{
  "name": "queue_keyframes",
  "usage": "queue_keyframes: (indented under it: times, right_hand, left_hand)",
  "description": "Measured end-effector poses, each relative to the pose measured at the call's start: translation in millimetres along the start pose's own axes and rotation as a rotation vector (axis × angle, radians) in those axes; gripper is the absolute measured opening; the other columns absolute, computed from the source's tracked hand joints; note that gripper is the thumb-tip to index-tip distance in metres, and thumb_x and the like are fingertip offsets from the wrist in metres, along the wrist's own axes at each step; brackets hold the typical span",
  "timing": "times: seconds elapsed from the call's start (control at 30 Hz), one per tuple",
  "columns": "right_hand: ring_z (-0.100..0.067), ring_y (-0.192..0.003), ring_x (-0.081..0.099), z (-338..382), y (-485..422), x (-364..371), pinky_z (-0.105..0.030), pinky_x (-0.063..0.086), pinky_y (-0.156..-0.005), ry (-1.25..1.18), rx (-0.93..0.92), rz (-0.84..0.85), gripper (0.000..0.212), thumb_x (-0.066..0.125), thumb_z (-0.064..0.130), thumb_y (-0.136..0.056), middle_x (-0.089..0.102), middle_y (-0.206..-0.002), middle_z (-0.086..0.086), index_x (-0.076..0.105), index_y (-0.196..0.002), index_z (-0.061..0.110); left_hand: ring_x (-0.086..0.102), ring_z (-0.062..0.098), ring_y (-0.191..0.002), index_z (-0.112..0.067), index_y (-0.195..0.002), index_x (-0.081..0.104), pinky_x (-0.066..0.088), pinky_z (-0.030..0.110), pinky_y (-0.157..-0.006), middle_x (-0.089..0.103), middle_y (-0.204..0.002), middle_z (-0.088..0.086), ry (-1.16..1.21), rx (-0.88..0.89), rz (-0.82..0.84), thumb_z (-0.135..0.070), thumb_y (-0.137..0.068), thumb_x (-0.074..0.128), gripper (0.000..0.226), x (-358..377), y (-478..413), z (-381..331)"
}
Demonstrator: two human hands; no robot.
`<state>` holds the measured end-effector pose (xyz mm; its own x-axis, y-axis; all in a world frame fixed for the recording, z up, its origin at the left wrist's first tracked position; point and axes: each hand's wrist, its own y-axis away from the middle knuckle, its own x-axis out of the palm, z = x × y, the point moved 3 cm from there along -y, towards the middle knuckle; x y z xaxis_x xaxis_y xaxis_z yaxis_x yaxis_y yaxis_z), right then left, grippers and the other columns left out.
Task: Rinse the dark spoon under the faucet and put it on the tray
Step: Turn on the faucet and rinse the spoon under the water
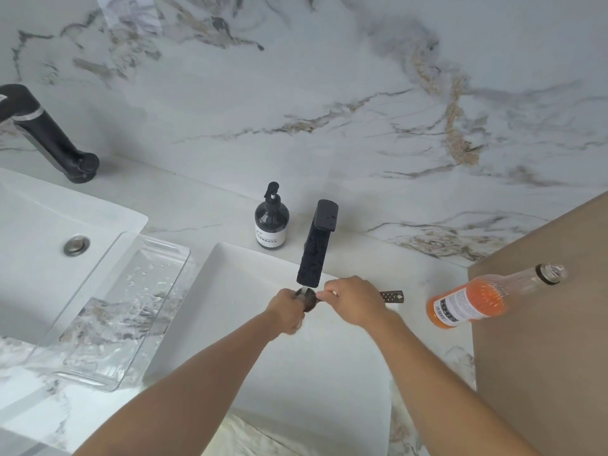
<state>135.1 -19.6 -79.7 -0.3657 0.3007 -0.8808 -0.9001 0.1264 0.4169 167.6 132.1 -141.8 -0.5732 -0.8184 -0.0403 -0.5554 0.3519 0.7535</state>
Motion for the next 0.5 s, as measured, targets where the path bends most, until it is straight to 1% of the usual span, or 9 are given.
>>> queue_keyframes:
  times: [0.07,0.1,0.13,0.17,0.23,0.27,0.3,0.4,0.5]
  right_hand:
    - [-0.03,-0.092,0.049,10.0,17.7,5.8,-0.04,0.042,-0.082,0.003,0.07,-0.469,0.022,0.054,0.034,-0.093,0.062,-0.091,-0.005,0.069,-0.087,0.02]
    - [-0.031,-0.092,0.049,11.9,28.3,14.0,-0.039,0.041,-0.082,-0.122,0.141,-0.673,0.015,0.057,0.025,-0.092,0.061,-0.093,-0.006,0.069,-0.088,0.017]
    - [-0.032,-0.092,0.051,11.6,36.4,24.1,-0.036,0.041,-0.083,-0.321,0.238,-0.778,0.011,0.058,0.021,-0.091,0.061,-0.094,-0.007,0.067,-0.09,0.015]
    - [-0.033,-0.094,0.055,10.6,40.0,34.0,-0.034,0.042,-0.084,-0.596,0.345,-0.743,0.012,0.057,0.022,-0.092,0.063,-0.096,-0.008,0.065,-0.093,0.013]
    - [-0.032,-0.091,0.065,16.3,34.0,56.3,-0.042,0.053,-0.084,-1.189,0.546,-0.346,0.024,0.053,0.035,-0.096,0.068,-0.101,-0.01,0.061,-0.1,0.013]
    - [-0.029,-0.087,0.067,21.8,30.8,62.3,-0.043,0.057,-0.083,-1.403,0.56,-0.155,0.028,0.052,0.038,-0.097,0.069,-0.105,-0.012,0.06,-0.104,0.012]
    - [-0.027,-0.084,0.069,24.4,26.4,63.5,-0.042,0.059,-0.08,-1.515,0.52,-0.067,0.029,0.051,0.037,-0.098,0.07,-0.107,-0.013,0.062,-0.105,0.011]
    - [-0.026,-0.083,0.069,23.3,11.2,52.0,-0.036,0.058,-0.071,-1.486,0.429,-0.127,0.024,0.051,0.022,-0.099,0.074,-0.104,-0.017,0.068,-0.092,0.007]
    - [-0.022,-0.074,0.067,17.1,1.6,42.4,-0.03,0.057,-0.063,-1.269,0.404,-0.135,0.024,0.053,0.021,-0.096,0.072,-0.09,-0.011,0.067,-0.078,0.012]
  left_hand:
    - [0.032,0.016,-0.04,-0.006,-0.087,0.05,0.023,0.014,-0.037,0.038,-0.059,0.005,0.027,-0.028,-0.066,-0.016,-0.1,0.037,0.021,3.5,-3.8,2.8]
    - [0.032,0.019,-0.048,-0.007,-0.086,0.049,0.022,0.017,-0.039,0.039,-0.06,0.006,0.061,-0.034,-0.094,-0.014,-0.099,0.036,0.02,6.5,-5.3,3.8]
    - [0.032,0.02,-0.052,-0.008,-0.083,0.047,0.02,0.019,-0.04,0.04,-0.061,0.006,0.13,-0.043,-0.112,-0.011,-0.098,0.035,0.02,9.1,-5.6,3.6]
    - [0.03,0.019,-0.05,-0.01,-0.079,0.046,0.019,0.019,-0.04,0.039,-0.059,0.005,0.225,-0.053,-0.11,-0.01,-0.097,0.034,0.022,11.8,-4.4,2.0]
    - [0.024,0.014,-0.039,-0.012,-0.071,0.044,0.017,0.018,-0.036,0.036,-0.051,0.0,0.368,-0.063,-0.066,-0.012,-0.099,0.036,0.029,16.5,-1.8,-0.4]
    - [0.023,0.012,-0.036,-0.012,-0.07,0.046,0.017,0.017,-0.034,0.036,-0.048,-0.001,0.379,-0.06,-0.046,-0.012,-0.099,0.038,0.03,17.9,0.0,-1.7]
    - [0.023,0.012,-0.035,-0.01,-0.071,0.047,0.017,0.018,-0.033,0.036,-0.048,0.0,0.353,-0.053,-0.035,-0.011,-0.099,0.039,0.029,19.0,2.3,-2.8]
    - [0.024,0.014,-0.04,-0.007,-0.078,0.049,0.017,0.019,-0.037,0.037,-0.053,0.003,0.24,-0.001,-0.009,-0.011,-0.099,0.041,0.022,17.5,5.3,-4.9]
    - [0.033,0.015,-0.037,-0.009,-0.072,0.052,0.026,0.018,-0.04,0.045,-0.048,-0.001,-0.029,0.046,0.018,-0.017,-0.099,0.045,0.028,3.8,5.6,-15.0]
